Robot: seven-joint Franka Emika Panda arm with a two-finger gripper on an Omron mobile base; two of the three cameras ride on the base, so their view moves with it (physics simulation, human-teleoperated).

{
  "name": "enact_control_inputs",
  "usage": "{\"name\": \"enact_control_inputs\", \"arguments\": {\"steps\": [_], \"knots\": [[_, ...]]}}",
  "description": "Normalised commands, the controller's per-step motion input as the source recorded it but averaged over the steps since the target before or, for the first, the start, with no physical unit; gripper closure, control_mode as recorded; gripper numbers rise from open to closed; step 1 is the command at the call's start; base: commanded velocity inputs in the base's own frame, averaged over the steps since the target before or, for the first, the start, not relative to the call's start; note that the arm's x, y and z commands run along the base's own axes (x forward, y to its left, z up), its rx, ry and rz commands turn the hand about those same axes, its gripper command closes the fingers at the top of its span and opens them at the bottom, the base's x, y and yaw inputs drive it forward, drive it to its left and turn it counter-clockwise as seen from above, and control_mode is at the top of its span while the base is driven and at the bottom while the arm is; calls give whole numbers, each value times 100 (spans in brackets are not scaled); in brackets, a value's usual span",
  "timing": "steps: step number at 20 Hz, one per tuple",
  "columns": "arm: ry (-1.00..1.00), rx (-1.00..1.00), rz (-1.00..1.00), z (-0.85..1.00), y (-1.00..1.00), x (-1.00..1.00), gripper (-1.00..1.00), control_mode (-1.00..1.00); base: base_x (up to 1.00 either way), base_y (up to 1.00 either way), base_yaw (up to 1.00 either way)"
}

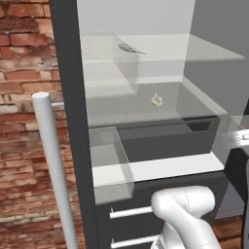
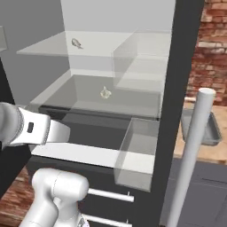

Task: Place one garlic and one fish in each tupperware on the nearby counter, to pack two identical lunches.

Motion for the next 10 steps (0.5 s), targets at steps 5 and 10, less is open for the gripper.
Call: {"name": "enact_control_inputs", "arguments": {"steps": [5, 10], "knots": [[0, 0, 0, 0, 0, 0, -100, 100, 98, 12, 0], [0, 0, 0, 0, 0, 0, -100, 100, 82, 42, 0]]}}
